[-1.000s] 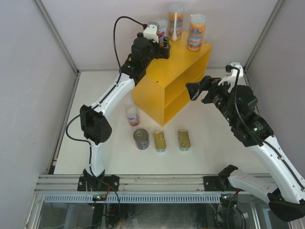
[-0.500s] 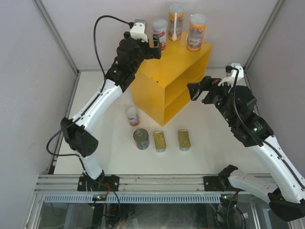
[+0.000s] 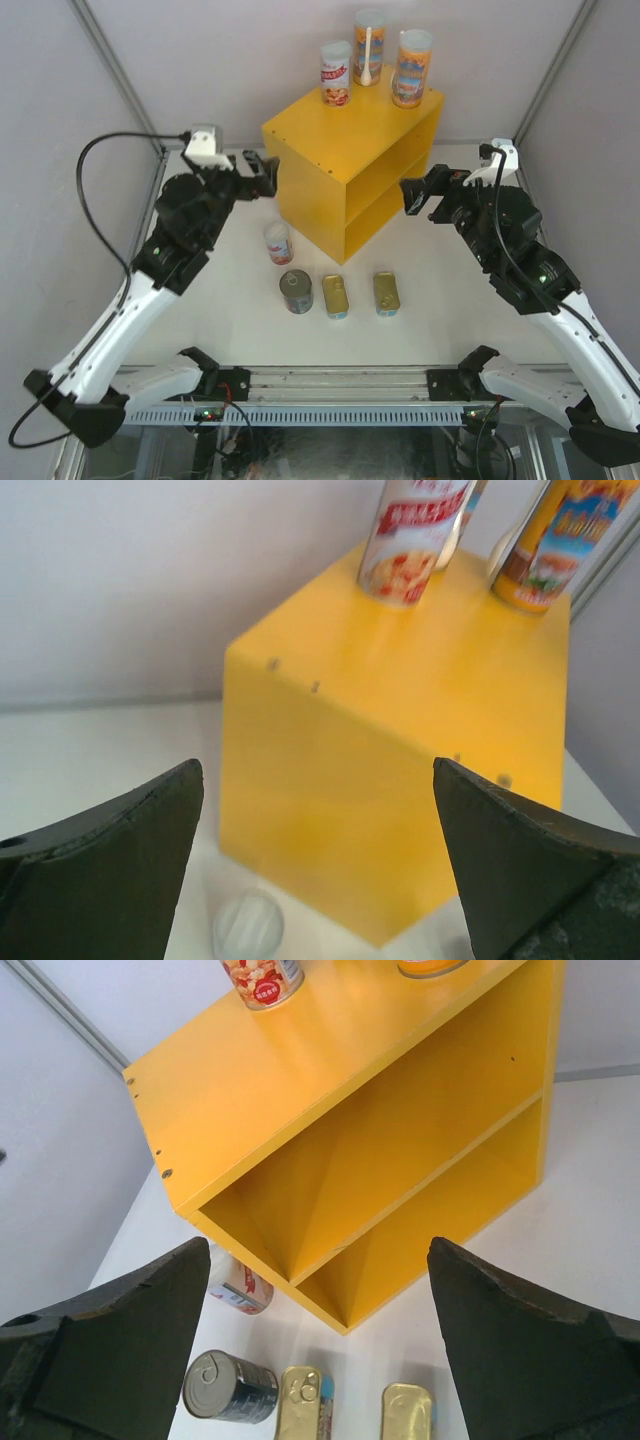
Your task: Place and organize the canned foods onto the counter
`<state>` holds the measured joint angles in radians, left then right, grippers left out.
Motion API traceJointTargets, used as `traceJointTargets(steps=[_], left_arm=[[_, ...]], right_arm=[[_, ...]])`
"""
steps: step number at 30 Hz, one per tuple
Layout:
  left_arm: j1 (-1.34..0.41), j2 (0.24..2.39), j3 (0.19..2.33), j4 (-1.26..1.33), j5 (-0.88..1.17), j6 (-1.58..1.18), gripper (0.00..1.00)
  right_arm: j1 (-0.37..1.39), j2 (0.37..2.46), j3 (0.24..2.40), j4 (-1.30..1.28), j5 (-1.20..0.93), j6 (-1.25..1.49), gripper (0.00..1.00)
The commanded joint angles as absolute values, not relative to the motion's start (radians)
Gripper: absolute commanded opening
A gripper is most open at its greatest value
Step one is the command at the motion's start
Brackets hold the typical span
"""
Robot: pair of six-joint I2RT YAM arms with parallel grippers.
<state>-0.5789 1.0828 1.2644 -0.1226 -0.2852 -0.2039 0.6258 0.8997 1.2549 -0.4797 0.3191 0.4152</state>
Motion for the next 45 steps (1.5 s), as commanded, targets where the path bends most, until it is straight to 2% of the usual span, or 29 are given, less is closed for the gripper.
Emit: traceJointTargets(steps=[1,8,17,32,45], left_arm=[[-0.583,0.941,1.072,-0.184,-0.331,-0.313,1.0],[-0.586,0.847,0.854,-0.221,-0.326,-0.404,1.0],[-0.588,0.975,0.777,-0.209,-0.338,-0.447,1.0],[-0.58,1.24,0.823,-0.146,-0.326,-0.413,1.0],[-0.551,1.335,0.843,-0.073,-0.33,-0.397,1.0]], right_arm=[[0.644,0.874,1.257,-0.475,0.362,0.4,0.89],[0.679,0.872,1.257,-0.517,0.409,0.402,0.89],[0.696,0.878,1.255,-0.553,0.431,0.401,0.9],[0.695,0.888,1.212,-0.5,0.398,0.405,0.9],[0.677,0.923,1.204,-0.463,0.364,0.395,0.9]])
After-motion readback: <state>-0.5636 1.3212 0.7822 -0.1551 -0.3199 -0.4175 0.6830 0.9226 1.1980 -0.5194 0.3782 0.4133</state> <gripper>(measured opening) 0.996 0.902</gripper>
